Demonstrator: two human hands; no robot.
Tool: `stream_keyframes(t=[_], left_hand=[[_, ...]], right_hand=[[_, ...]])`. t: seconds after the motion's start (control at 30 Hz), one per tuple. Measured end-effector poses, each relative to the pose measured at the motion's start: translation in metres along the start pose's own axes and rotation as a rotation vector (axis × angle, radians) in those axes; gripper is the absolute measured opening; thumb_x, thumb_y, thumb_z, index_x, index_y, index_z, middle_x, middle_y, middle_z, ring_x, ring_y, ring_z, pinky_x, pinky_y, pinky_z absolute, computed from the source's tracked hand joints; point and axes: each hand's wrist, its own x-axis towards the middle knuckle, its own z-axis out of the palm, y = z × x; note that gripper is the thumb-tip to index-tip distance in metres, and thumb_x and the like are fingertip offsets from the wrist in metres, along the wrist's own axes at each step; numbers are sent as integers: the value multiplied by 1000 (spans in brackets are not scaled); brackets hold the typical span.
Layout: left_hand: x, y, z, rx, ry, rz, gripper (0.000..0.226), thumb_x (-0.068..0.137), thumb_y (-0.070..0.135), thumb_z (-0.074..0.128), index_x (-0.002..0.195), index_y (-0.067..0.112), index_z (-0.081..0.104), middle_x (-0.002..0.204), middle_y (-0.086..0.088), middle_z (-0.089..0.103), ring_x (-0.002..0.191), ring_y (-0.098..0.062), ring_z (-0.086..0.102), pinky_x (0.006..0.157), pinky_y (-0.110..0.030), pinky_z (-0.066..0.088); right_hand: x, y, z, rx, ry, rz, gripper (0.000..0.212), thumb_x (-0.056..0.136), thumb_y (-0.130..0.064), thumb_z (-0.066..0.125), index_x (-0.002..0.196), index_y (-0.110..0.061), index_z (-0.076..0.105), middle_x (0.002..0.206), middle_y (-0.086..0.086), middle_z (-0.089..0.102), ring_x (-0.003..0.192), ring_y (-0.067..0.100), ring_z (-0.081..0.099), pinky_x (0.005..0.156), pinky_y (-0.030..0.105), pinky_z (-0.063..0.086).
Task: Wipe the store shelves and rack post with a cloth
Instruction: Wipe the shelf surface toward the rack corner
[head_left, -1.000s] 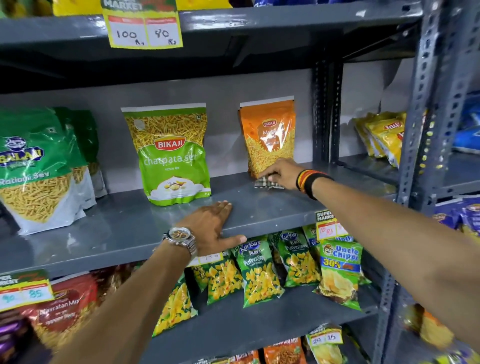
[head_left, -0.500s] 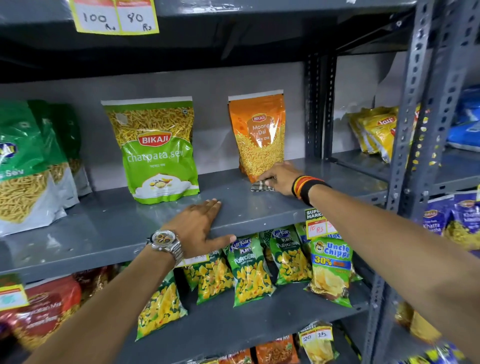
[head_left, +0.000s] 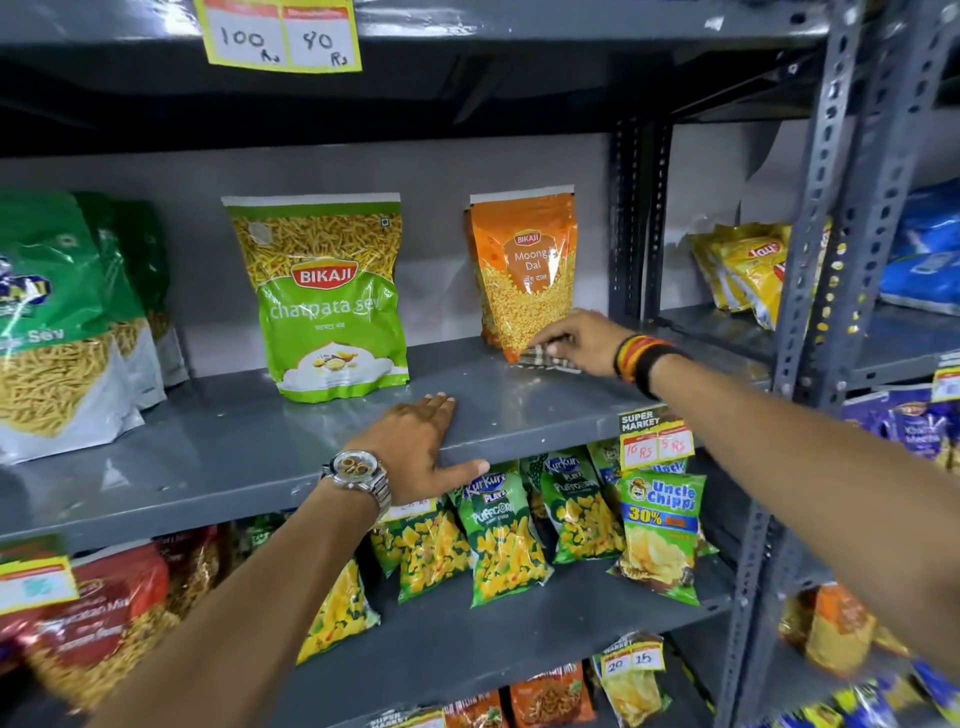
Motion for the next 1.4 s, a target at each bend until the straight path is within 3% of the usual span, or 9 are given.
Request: stream_keyframes(t=[0.1, 0.2, 0.4, 0.53, 0.7, 0.9, 1.03, 1.27, 1.4], left_hand=[[-1, 1, 0, -1, -1, 7, 107, 88, 84, 27, 160, 5, 21, 166, -15, 27, 150, -27, 32, 123, -39, 24], [-2, 2, -1, -1, -3, 4, 109, 86, 85, 28, 159, 5, 22, 166, -16, 28, 150, -28, 32, 123, -39, 25], [-1, 0, -3, 5, -38, -15, 122, 75, 93, 12, 160, 5, 21, 166, -15, 26, 151, -27, 31, 123, -39, 26], [5, 7, -5, -8, -37, -2, 120, 77, 94, 14, 160, 7, 20, 167, -13, 25, 150, -27, 33, 122, -41, 29], [39, 52, -12, -64, -36, -22, 108, 85, 88, 24, 161, 11, 18, 168, -8, 23, 151, -27, 31, 122, -40, 29], [65, 78, -6, -95, -50, -49, 104, 89, 84, 25, 162, 12, 14, 170, -7, 18, 153, -25, 25, 123, -42, 26], [65, 76, -3, -94, -52, -59, 105, 87, 85, 25, 162, 11, 15, 169, -8, 19, 153, -24, 26, 123, -40, 27], [61, 82, -8, -89, -37, -55, 102, 89, 81, 26, 161, 8, 18, 168, -11, 23, 152, -26, 28, 122, -38, 25], [61, 81, -9, -120, -35, -70, 103, 88, 83, 27, 161, 10, 20, 168, -10, 24, 152, -25, 28, 122, -38, 25]], right_hand=[[28, 6, 36, -59, 1, 47, 33, 98, -16, 50, 116, -36, 69, 121, 9, 62, 104, 23, 51, 100, 41, 45], [15, 14, 36, -80, -18, 12, 32, 99, -24, 48, 119, -42, 64, 116, 10, 54, 125, 31, 40, 109, 49, 34], [-85, 20, -10, -46, -177, -131, 28, 98, -30, 51, 120, -41, 64, 101, 1, 55, 97, 15, 46, 82, 31, 36], [-93, 37, -40, 28, -103, -79, 28, 98, -27, 51, 119, -40, 65, 103, -4, 55, 98, 12, 54, 88, 32, 40], [-14, 50, -36, 66, 21, -22, 30, 99, -15, 50, 121, -27, 67, 124, 1, 59, 115, 19, 53, 100, 31, 38], [49, 83, 7, -25, -45, -70, 33, 97, -13, 51, 119, -29, 69, 122, 2, 65, 111, 23, 59, 91, 24, 40], [24, 106, 2, 15, -66, -133, 30, 99, -21, 49, 119, -34, 66, 86, -8, 48, 93, 20, 50, 83, 30, 34], [-81, 127, -57, 6, -265, -273, 26, 97, -35, 53, 117, -47, 63, 104, -7, 55, 102, 13, 54, 90, 32, 44], [-49, 131, -58, 62, -66, -158, 25, 97, -31, 52, 115, -46, 64, 108, -2, 57, 105, 18, 56, 100, 41, 43]])
